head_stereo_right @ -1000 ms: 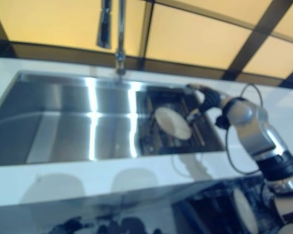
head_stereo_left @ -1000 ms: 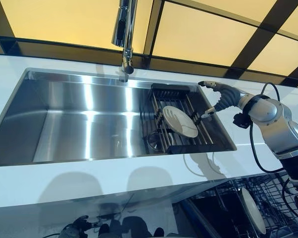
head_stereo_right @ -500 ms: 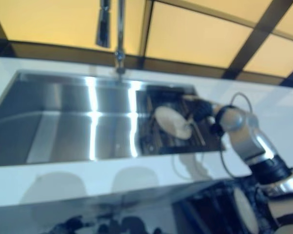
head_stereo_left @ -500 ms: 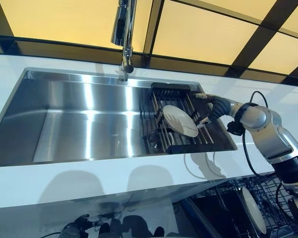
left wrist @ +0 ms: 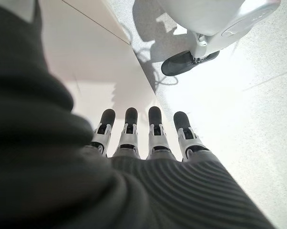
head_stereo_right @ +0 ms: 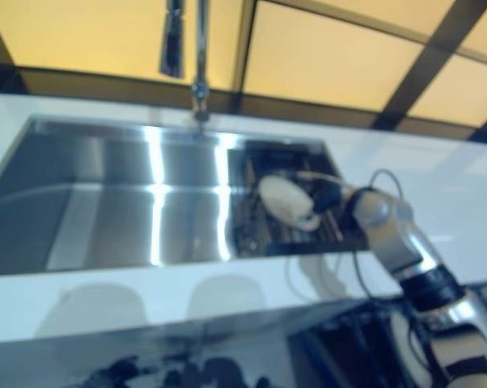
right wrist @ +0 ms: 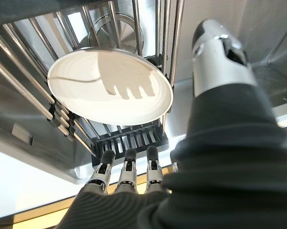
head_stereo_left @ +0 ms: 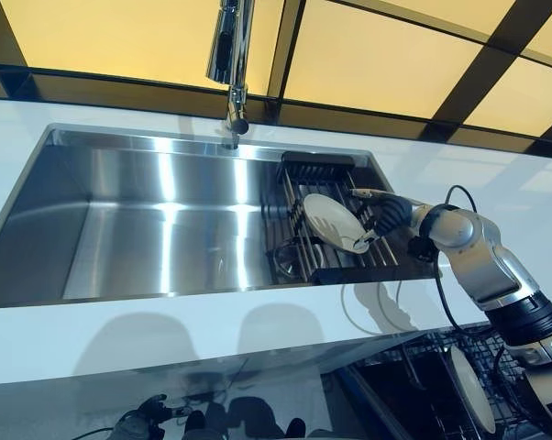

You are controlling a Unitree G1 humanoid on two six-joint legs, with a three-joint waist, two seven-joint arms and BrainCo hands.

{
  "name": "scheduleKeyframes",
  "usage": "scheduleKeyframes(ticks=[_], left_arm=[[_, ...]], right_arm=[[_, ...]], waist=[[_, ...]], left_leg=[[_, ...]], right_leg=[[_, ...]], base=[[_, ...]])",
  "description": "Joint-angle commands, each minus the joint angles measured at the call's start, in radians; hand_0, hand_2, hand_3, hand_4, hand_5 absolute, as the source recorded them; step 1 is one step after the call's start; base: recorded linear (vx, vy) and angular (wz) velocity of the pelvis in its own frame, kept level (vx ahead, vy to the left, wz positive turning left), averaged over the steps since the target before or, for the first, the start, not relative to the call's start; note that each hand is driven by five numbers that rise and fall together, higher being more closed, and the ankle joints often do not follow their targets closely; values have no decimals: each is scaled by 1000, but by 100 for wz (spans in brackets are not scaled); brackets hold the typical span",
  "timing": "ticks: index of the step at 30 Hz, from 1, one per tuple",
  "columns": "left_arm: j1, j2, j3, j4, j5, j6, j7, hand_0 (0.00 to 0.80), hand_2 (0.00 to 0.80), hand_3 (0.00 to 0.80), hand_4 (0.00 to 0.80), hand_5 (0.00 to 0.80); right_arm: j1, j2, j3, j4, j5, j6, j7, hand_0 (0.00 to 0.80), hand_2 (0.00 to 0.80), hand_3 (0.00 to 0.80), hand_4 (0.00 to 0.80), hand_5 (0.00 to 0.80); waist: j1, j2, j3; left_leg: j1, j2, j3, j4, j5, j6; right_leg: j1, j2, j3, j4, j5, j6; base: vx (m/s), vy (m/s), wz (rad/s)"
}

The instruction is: Take plates into dishwasher

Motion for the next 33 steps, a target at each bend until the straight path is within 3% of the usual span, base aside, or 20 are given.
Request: scheduleKeyframes(ticks=[1,33], left_arm=[[-26,-5,2,-16,51,-12,-3,0,0,0,0,0],[-28,-23,-19,-45,71,13,-14,0,0,0,0,0]], right_arm=[[-27,-8,21,16,-69,-3,-10,0,0,0,0,0],[8,118,31,162,-162,8,-127,0,0,0,0,0]], waist=[[48,26,3],[68,42,14]], left_leg=[[12,-42,42,2,-50,78],[9,-47,16,2,-51,84]], right_leg=[[-47,-77,18,87,89,69],[-49,-78,25,102,75,64]], base=[[0,0,0],[2,1,1]])
